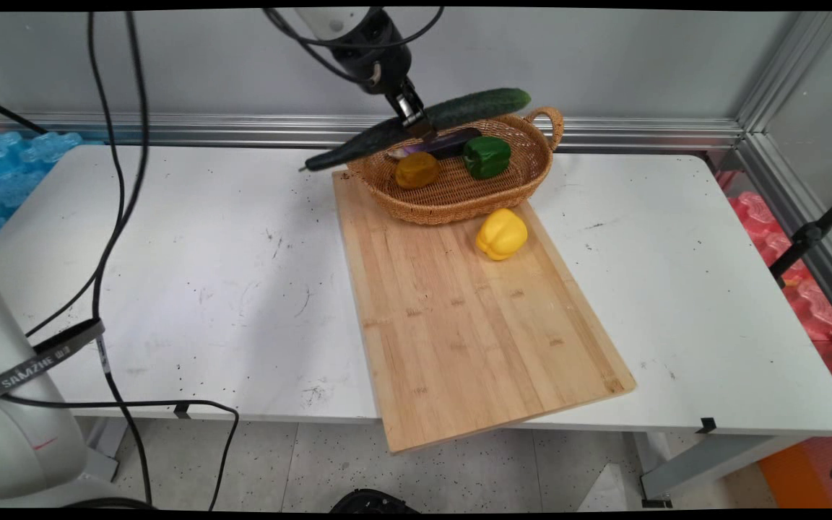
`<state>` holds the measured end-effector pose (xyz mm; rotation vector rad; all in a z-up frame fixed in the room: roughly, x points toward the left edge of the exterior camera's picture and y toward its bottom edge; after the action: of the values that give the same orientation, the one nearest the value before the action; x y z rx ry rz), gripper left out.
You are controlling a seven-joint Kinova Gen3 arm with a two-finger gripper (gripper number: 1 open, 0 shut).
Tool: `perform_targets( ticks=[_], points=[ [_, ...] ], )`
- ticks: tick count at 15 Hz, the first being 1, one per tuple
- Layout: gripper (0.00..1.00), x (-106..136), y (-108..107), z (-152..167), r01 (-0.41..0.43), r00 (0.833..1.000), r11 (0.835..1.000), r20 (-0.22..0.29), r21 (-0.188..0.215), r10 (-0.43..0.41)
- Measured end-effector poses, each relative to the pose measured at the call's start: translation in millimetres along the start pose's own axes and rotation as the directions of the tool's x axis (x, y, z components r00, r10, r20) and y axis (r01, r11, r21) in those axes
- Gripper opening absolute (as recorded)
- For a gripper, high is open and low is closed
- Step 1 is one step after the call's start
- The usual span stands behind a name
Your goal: Place the picked object in the vegetable basket
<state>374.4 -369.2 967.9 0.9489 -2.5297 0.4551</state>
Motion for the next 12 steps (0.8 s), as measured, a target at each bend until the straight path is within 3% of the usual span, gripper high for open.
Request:
perform_targets(
  ticks=[5,12],
  points=[
    [0.0,18.5,-19.4,34.6,-0.014,0.999,1.0,0.045,0.028,0.013],
    [0.0,47.2,-30.0,93.1,-0.03,0.993,0.999,0.113,0.031,0.026]
  ],
)
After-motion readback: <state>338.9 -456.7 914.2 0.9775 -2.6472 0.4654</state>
